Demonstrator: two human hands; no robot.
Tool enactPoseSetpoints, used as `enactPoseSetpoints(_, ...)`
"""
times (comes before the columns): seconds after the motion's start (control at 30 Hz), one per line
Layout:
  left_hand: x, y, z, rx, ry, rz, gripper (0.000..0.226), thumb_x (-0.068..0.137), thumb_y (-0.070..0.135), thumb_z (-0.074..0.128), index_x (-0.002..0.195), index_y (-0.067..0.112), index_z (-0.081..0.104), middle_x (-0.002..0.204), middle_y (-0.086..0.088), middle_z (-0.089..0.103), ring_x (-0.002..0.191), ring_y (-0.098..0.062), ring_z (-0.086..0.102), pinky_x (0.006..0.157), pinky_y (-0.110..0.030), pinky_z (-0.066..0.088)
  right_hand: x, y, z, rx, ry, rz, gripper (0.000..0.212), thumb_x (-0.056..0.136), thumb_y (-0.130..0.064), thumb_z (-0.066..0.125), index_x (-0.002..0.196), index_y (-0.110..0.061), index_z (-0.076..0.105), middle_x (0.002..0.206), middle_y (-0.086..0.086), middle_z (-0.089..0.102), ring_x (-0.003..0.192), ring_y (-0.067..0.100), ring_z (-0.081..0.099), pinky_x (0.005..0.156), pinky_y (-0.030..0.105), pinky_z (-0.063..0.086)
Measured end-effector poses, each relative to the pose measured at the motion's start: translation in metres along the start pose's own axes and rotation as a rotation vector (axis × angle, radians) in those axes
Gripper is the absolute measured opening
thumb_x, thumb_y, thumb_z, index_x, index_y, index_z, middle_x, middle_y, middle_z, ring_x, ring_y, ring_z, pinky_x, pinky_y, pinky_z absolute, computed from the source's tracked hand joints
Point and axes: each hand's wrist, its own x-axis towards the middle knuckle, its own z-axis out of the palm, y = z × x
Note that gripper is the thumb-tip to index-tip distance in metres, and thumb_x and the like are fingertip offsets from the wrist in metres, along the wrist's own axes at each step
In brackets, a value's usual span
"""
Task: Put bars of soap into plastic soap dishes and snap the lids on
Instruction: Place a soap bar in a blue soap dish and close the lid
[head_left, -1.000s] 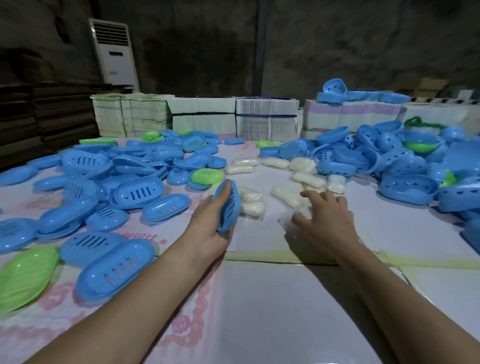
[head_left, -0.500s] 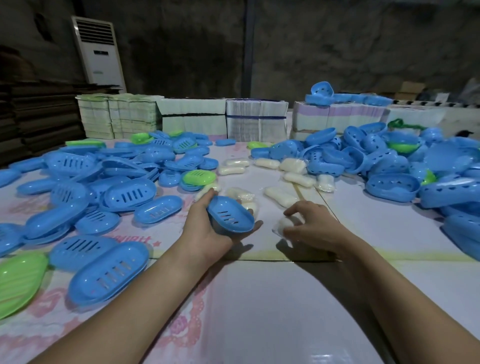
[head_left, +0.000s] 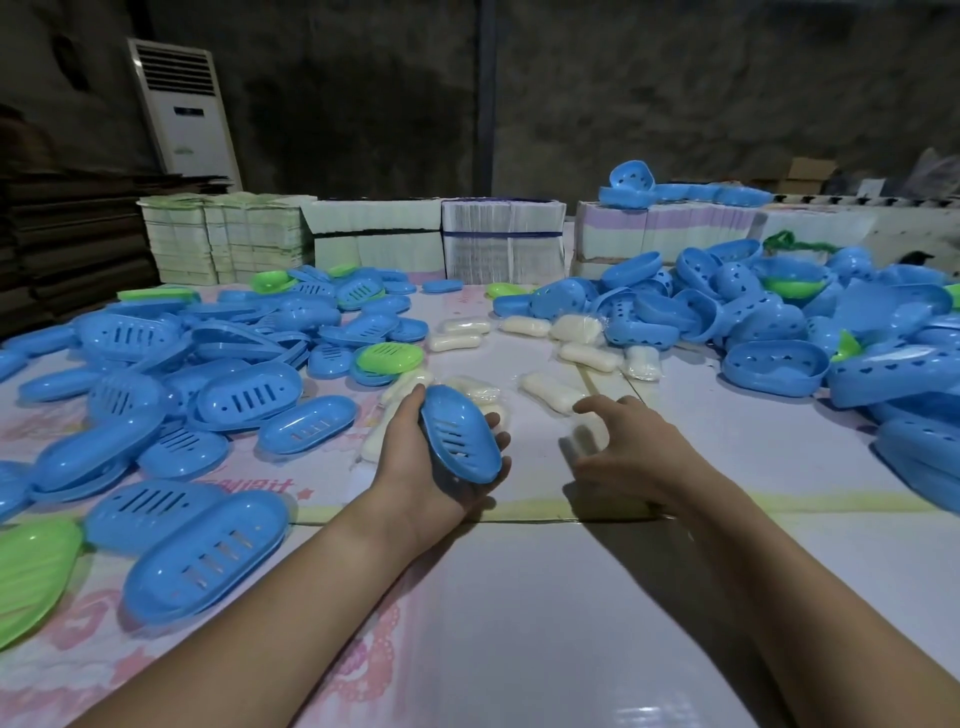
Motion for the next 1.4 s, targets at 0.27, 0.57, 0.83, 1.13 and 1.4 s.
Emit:
enactPoseSetpoints(0.27, -0.002, -0.01, 0.003, 0.038, -0.043, -0.004, 0.067, 0.096, 0.063, 0.048, 0.119, 0.002, 0.066, 0.107, -0.015, 0.07, 0.091, -0.028, 0.067, 0.077, -0.044, 0.055, -0.007, -0.017, -0.003, 0.868, 0.152, -0.056, 0.05, 0.07, 0.0, 0.075, 0.109, -0.031, 0.069, 0.111, -0.013, 0.06, 0.089, 0.009, 0.064, 0.061, 0.025, 0.053)
enactPoseSetpoints(0.57, -0.001, -0.026, 0.006, -0.057, -0.281, -0.072, 0.059, 0.098, 0.057, 0.049, 0.133, 0.011, 0.062, 0.124, -0.022, 0.069, 0.104, -0.035, 0.071, 0.088, -0.048, 0.06, -0.026, -0.056, 0.018, 0.975, 0.188, -0.24, 0.051, 0.073, -0.01, 0.084, 0.117, -0.031, 0.067, 0.115, -0.014, 0.064, 0.087, 0.007, 0.066, 0.075, 0.027, 0.058)
enactPoseSetpoints(0.83, 0.002, -0.025, 0.003, -0.071, -0.184, -0.069, 0.059, 0.099, 0.058, 0.048, 0.126, 0.009, 0.068, 0.124, -0.018, 0.065, 0.125, -0.03, 0.06, 0.097, -0.045, 0.054, -0.022, -0.052, 0.025, 0.472, 0.255, -0.333, 0.048, 0.08, -0.036, 0.077, 0.125, -0.025, 0.065, 0.106, -0.009, 0.062, 0.114, 0.011, 0.043, 0.078, -0.003, 0.03)
enactPoseSetpoints(1.13, 0.002, -0.02, 0.002, -0.019, -0.203, -0.029, 0.064, 0.098, 0.063, 0.044, 0.134, 0.015, 0.063, 0.133, -0.018, 0.065, 0.122, -0.032, 0.063, 0.116, -0.049, 0.038, -0.022, -0.062, 0.035, 0.228, 0.305, -0.354, 0.042, 0.09, -0.048, 0.059, 0.126, -0.028, 0.065, 0.12, -0.005, 0.052, 0.121, 0.02, 0.034, 0.102, 0.039, 0.033)
enactPoseSetpoints(1.4, 0.006, -0.016, 0.002, -0.09, -0.164, -0.049, 0.068, 0.099, 0.06, 0.044, 0.111, -0.002, 0.071, 0.109, -0.02, 0.074, 0.094, -0.035, 0.072, 0.084, -0.048, 0.058, -0.009, -0.029, -0.005, 0.514, 0.502, -0.236, 0.037, 0.081, -0.04, 0.073, 0.114, -0.023, 0.069, 0.112, -0.001, 0.061, 0.105, 0.015, 0.054, 0.093, 0.033, 0.044)
